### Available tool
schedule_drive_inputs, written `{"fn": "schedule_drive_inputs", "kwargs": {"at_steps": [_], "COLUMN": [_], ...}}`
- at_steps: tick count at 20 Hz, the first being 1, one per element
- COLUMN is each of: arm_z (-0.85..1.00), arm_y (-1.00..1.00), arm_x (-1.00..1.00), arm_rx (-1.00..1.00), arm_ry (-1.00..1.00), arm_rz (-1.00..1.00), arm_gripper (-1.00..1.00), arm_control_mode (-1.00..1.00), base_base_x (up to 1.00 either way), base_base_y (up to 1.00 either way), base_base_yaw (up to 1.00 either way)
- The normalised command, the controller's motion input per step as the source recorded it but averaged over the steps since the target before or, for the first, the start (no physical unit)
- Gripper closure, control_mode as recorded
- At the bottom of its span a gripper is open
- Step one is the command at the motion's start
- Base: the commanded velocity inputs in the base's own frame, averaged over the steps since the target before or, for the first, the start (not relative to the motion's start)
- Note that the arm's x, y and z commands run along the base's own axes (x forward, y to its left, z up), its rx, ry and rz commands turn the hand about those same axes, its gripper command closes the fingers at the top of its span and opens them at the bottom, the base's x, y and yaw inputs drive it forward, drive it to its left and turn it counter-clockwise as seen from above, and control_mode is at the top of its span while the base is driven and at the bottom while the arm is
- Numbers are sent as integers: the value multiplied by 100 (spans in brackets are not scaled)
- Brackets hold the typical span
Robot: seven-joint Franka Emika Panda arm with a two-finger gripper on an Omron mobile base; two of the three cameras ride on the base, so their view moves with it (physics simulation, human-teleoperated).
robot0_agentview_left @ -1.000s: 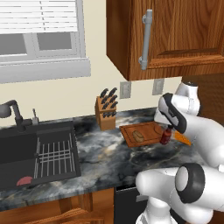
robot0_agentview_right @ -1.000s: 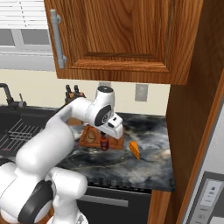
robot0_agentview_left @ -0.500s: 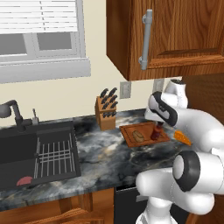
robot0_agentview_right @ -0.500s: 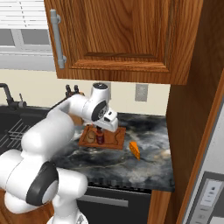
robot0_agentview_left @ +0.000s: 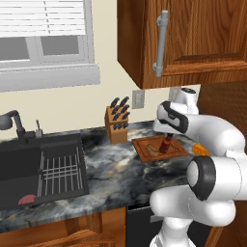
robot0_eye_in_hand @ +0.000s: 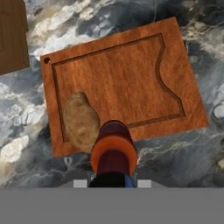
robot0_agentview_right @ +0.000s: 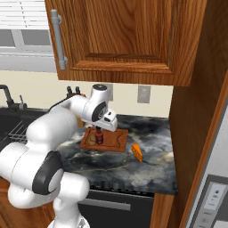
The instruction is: Retrieve the reheated potato from the microwave, then place the potato, cheese, and condiment on the cutting board.
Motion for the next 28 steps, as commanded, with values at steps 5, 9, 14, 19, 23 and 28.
{"fn": "schedule_drive_inputs", "kwargs": {"at_steps": [5, 9, 14, 19, 23, 28], "arm_z": [-14, -7, -3, -5, -8, -7], "arm_y": [10, 3, 0, 0, 0, 0], "arm_x": [28, 32, 19, 3, 0, 0], "arm_rx": [0, 0, 0, -2, -3, -3], "arm_ry": [0, 0, 0, 0, 0, 0], "arm_rz": [5, 4, 4, 3, 4, 4], "arm_gripper": [100, 100, 100, 100, 100, 100], "arm_control_mode": [-100, -100, -100, -100, -100, -100], "base_base_x": [0, 0, 0, 0, 0, 0], "base_base_y": [0, 0, 0, 0, 0, 0], "base_base_yaw": [0, 0, 0, 0, 0, 0]}}
